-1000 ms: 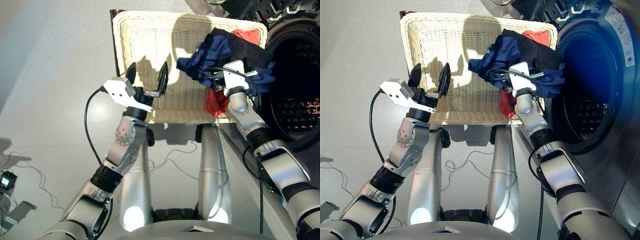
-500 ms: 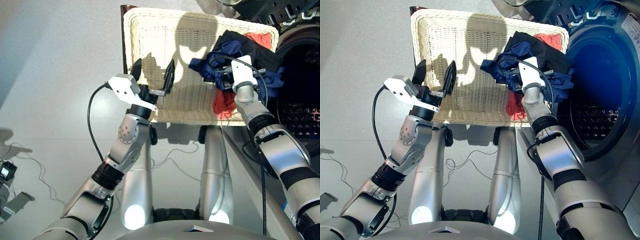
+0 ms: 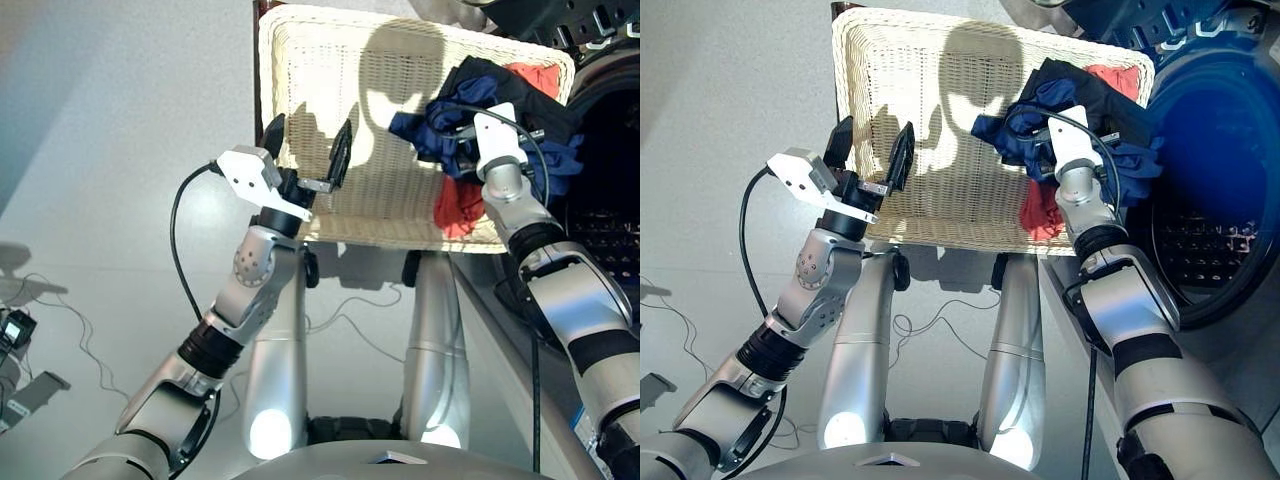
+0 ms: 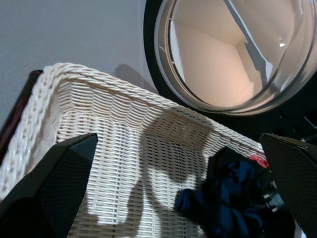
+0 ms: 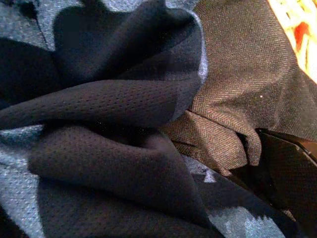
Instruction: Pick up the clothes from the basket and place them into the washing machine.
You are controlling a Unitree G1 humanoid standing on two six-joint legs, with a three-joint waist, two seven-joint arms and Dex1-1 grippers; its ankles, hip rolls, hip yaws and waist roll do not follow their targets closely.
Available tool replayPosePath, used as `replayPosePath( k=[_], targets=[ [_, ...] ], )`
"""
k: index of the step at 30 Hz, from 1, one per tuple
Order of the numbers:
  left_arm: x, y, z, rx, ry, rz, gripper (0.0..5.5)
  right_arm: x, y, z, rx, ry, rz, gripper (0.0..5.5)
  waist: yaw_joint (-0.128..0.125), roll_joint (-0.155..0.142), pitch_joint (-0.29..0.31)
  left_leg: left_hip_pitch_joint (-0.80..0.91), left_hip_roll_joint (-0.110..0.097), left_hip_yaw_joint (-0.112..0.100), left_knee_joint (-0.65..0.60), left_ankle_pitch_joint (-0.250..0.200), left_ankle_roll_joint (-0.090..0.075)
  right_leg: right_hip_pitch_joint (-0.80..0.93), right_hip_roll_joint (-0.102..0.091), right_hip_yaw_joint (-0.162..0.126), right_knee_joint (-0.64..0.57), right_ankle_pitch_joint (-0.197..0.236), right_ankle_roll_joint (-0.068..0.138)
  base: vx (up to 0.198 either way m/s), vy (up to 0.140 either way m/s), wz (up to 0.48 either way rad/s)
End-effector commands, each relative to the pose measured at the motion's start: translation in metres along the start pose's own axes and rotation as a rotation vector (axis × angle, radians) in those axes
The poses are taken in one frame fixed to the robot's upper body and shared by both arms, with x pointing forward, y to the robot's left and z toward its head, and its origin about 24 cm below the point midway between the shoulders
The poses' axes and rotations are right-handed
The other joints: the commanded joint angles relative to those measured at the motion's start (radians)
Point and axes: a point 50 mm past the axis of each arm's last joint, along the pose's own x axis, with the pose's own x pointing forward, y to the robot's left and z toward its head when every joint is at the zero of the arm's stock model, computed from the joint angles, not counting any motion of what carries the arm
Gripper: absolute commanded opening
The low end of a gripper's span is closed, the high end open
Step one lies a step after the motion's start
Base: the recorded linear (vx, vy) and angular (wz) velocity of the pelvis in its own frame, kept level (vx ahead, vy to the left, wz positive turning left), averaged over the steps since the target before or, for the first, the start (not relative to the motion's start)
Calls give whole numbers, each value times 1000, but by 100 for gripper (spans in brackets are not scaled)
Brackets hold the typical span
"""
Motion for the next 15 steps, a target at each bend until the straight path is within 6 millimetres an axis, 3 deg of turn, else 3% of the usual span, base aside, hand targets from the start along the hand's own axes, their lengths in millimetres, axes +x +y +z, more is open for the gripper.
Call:
replayPosePath(
  k=[1, 2, 3, 5, 6, 15],
  targets=[
    [3, -18, 27, -52, -135, -71, 550, -3, -47, -33, -2, 202, -156, 550, 20, 95, -12, -34, 31, -6, 136, -100, -41, 29, -1, -1, -84, 69, 40, 0, 0, 0],
    [3, -18, 28, -53, -138, -68, 550, -3, -46, -33, 7, 205, -154, 550, 20, 94, -12, -33, 30, -6, 135, -100, -41, 30, -1, -2, -85, 70, 39, 0, 0, 0],
    [4, -18, 28, -52, -141, -65, 550, -3, -46, -33, 19, 207, -154, 438, 19, 93, -12, -35, 29, -6, 136, -101, -40, 30, 0, -1, -87, 71, 39, 0, 0, 0],
    [4, -17, 29, -52, -144, -60, 550, -2, -47, -32, 43, 206, -167, 22, 19, 92, -12, -33, 28, -6, 133, -99, -40, 31, 0, -2, -88, 71, 40, 0, 0, 0],
    [4, -17, 29, -53, -145, -59, 550, -2, -47, -31, 54, 205, -172, 0, 18, 92, -12, -31, 28, -6, 131, -99, -39, 32, 0, -2, -89, 72, 40, 0, 0, 0],
    [3, -13, 29, -47, -140, -38, 550, -1, -55, -26, 97, 183, -204, 0, 7, 76, -12, -23, 26, -2, 121, -98, -39, 42, -1, -1, -104, 77, 42, 0, 0, 0]
  ],
)
